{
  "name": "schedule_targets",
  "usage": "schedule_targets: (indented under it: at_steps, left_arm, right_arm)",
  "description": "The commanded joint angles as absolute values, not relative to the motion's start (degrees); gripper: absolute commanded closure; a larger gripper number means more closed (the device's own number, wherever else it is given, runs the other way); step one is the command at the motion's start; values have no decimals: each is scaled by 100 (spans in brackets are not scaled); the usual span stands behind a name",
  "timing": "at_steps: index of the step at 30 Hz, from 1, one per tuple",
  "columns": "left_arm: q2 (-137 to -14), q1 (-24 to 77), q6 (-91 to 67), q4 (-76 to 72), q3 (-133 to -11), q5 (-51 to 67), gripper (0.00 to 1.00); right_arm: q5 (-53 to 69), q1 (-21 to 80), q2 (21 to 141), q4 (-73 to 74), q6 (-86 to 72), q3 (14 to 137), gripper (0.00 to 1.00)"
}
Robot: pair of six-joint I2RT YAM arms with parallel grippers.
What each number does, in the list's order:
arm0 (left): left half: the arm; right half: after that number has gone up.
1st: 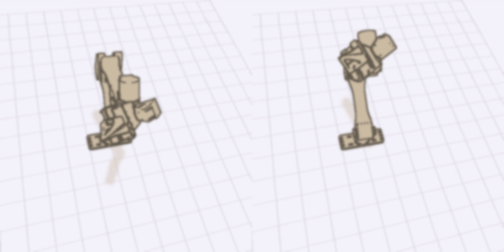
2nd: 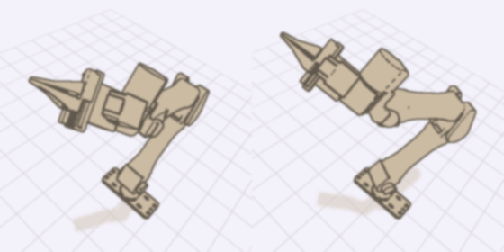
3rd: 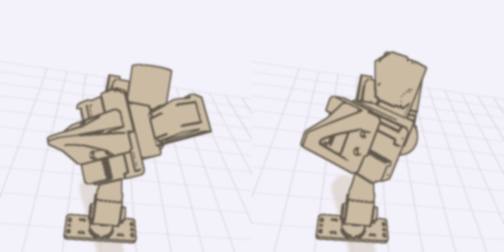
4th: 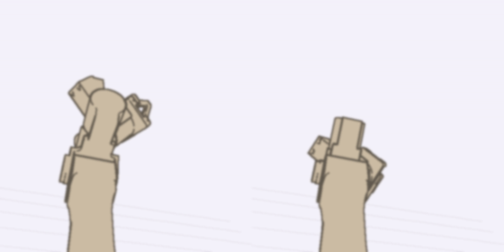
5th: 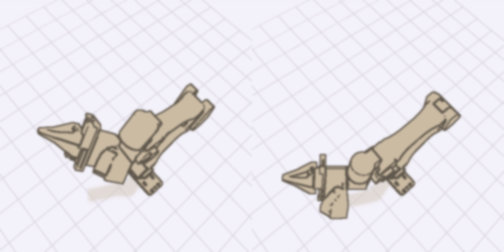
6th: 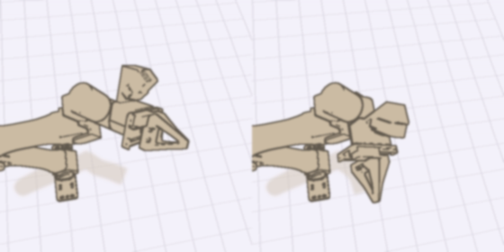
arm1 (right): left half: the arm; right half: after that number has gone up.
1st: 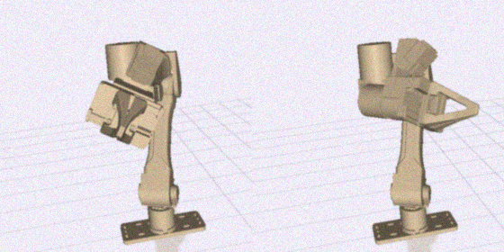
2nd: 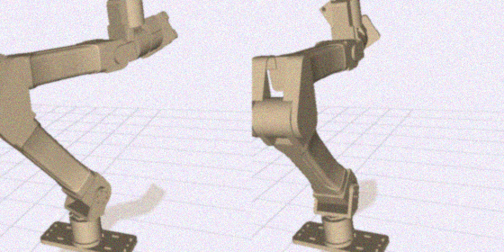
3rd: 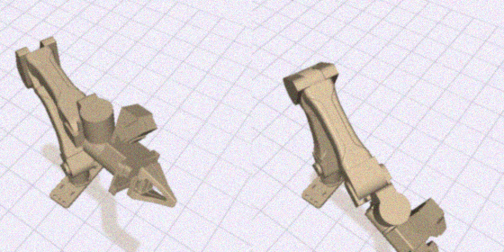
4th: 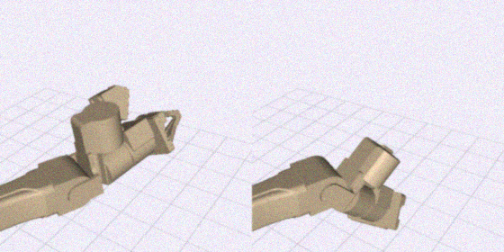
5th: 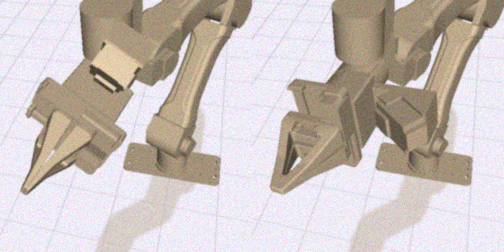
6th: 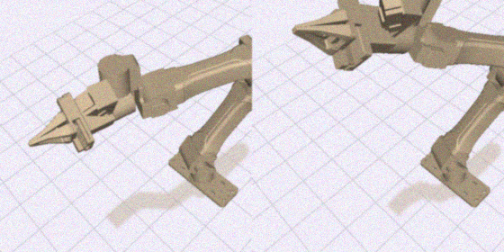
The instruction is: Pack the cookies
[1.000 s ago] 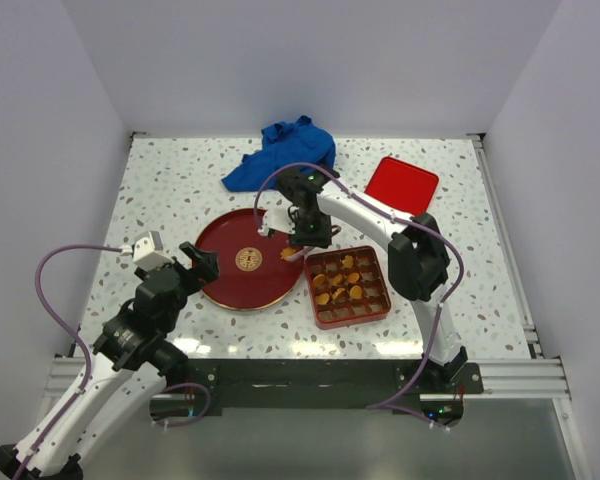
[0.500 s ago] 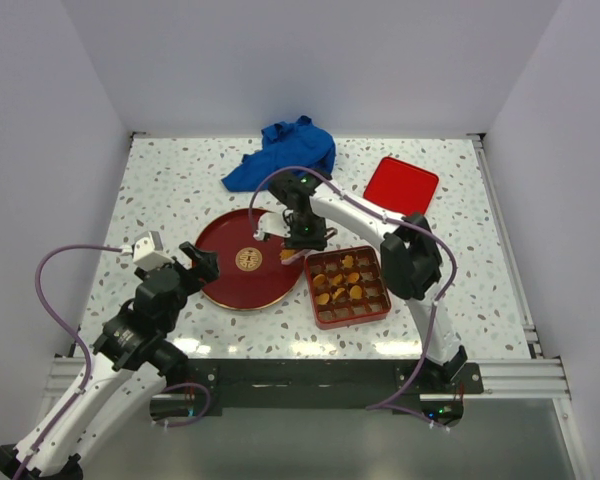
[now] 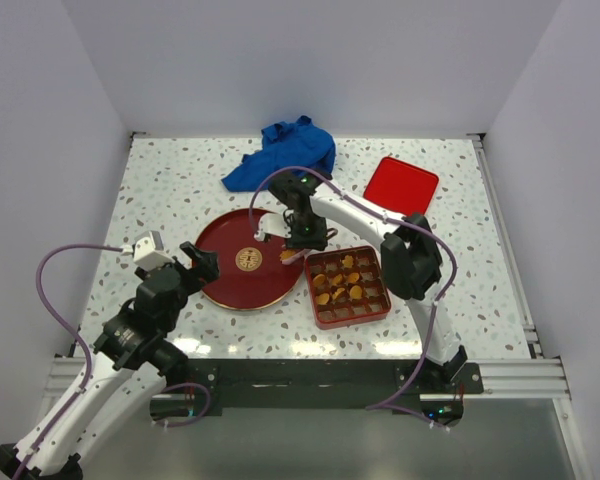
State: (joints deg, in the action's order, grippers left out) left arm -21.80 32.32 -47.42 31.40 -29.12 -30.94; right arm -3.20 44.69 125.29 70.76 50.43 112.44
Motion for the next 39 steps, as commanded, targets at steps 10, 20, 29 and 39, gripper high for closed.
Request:
schedule_targets:
  at_steps: [10, 20, 29, 39]
  left_arm:
    - [-2188, 3226, -4764, 3050, -2979, -3269, 0]
    - [-2215, 3226, -4702, 3023, -3014, -3261, 0]
    - [-2328, 3226, -4588, 2831, -2979, -3147, 0]
    - [-2830, 3226, -4359, 2355, -3058, -2804, 0]
  right_arm:
    - [483, 4482, 11550, 6732, 4711, 11461, 78]
    - [633, 4474, 10541, 6776, 4430, 10812, 79]
    - [1089, 4089, 8615, 6776, 3885, 8694, 79]
    - [1662, 3402, 6751, 6566, 4060, 6524, 79]
